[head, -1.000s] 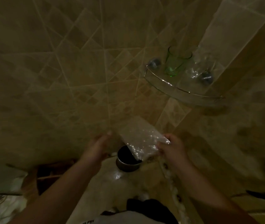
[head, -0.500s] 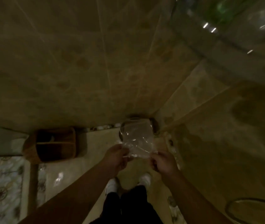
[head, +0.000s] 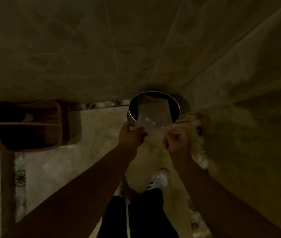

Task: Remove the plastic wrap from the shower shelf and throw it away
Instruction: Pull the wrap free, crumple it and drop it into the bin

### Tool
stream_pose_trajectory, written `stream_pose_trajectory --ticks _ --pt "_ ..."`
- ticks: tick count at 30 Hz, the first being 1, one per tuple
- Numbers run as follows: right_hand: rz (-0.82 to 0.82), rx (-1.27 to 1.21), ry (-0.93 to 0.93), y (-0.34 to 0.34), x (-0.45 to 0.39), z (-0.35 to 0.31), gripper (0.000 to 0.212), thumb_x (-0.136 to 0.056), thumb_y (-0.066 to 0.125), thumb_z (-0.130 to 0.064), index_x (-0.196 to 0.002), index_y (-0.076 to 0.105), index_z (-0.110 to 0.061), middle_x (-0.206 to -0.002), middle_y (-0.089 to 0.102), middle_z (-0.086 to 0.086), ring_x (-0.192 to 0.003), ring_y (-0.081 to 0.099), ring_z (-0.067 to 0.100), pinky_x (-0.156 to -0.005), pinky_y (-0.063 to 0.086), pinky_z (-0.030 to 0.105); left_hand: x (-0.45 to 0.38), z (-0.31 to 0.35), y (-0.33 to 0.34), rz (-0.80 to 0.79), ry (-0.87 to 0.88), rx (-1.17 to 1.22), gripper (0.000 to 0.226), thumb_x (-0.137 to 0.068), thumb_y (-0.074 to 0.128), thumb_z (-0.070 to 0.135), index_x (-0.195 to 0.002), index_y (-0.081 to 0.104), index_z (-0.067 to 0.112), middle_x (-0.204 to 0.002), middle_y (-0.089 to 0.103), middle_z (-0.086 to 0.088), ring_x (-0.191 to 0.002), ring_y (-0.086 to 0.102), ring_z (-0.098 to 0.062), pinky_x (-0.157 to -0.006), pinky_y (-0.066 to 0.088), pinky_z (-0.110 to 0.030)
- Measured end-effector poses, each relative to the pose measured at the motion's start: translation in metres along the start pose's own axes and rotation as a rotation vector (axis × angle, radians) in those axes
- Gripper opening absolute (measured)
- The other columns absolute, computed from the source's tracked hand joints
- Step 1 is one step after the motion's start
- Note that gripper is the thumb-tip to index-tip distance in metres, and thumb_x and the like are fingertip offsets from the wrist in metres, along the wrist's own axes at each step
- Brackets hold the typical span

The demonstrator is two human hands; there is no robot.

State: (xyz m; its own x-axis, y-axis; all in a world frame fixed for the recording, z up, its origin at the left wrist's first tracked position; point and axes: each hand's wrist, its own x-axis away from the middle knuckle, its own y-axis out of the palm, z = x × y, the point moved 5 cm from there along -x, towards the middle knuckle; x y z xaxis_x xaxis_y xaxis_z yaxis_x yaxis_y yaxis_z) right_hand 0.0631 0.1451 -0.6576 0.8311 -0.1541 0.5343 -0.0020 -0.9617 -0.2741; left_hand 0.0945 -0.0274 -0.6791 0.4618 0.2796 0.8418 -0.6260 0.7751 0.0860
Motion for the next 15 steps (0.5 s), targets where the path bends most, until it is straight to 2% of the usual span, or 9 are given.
stream_pose_trajectory --ticks 3,6,9,11,13,15 --pt "-0.001 -0.016 -0.019 0.010 -0.035 0.025 0.006 -0.089 0.058 -0.012 -0.091 0.054 -0.008 -0.064 0.056 0.010 -0.056 0.053 0.021 -0.050 0.042 0.032 -0.046 -0.015 0.011 0.013 0.007 -0.060 0.013 -0.085 0.062 0.003 -0.086 0.058 0.015 -0.093 0.066 -0.015 -0.060 0.068 -0.018 -0.049 0.053 -0.024" --pt "-0.002 -0.110 0.044 0.021 -0.067 0.050 0.004 -0.090 0.057 -0.009 -0.091 0.056 -0.012 -0.074 0.056 0.014 -0.067 0.054 0.027 -0.053 0.042 0.033 -0.081 -0.028 0.018 0.024 0.014 -0.069 0.019 -0.087 0.061 0.004 -0.079 0.057 0.021 -0.096 0.062 -0.015 -0.069 0.065 -0.022 -0.053 0.052 -0.027" --pt "-0.019 -0.119 0.095 0.032 -0.089 0.072 0.017 -0.090 0.057 -0.007 -0.105 0.055 -0.001 -0.087 0.057 0.017 -0.070 0.056 0.022 -0.048 0.046 0.021 -0.102 -0.041 0.017 0.040 0.013 -0.069 0.016 -0.088 0.064 0.010 -0.078 0.057 0.020 -0.098 0.061 -0.016 -0.082 0.065 -0.028 -0.061 0.056 -0.030" --pt "-0.032 -0.091 0.125 0.036 -0.102 0.084 0.025 -0.089 0.057 -0.009 -0.112 0.053 0.000 -0.088 0.058 0.014 -0.068 0.056 0.019 -0.046 0.044 0.017 -0.108 -0.047 0.017 0.030 -0.014 -0.095 0.017 -0.089 0.063 0.012 -0.077 0.056 0.022 -0.094 0.062 -0.014 -0.079 0.065 -0.026 -0.056 0.055 -0.027" --pt "-0.097 0.049 0.151 0.040 -0.112 0.096 0.041 -0.088 0.059 -0.017 -0.126 0.049 -0.007 -0.094 0.061 0.010 -0.076 0.059 0.025 -0.056 0.046 0.027 -0.111 -0.049 0.017 0.003 -0.045 -0.176 0.019 -0.089 0.061 0.011 -0.078 0.053 0.025 -0.089 0.062 -0.012 -0.072 0.064 -0.023 -0.053 0.054 -0.027" --pt "-0.166 0.220 0.156 0.042 -0.114 0.102 0.057 -0.086 0.060 -0.028 -0.137 0.038 -0.017 -0.109 0.063 0.013 -0.093 0.061 0.036 -0.074 0.051 0.042 -0.106 -0.045 0.014 -0.016 -0.078 -0.269 0.020 -0.088 0.063 0.016 -0.078 0.049 0.027 -0.086 0.059 -0.007 -0.072 0.063 -0.023 -0.061 0.053 -0.033"
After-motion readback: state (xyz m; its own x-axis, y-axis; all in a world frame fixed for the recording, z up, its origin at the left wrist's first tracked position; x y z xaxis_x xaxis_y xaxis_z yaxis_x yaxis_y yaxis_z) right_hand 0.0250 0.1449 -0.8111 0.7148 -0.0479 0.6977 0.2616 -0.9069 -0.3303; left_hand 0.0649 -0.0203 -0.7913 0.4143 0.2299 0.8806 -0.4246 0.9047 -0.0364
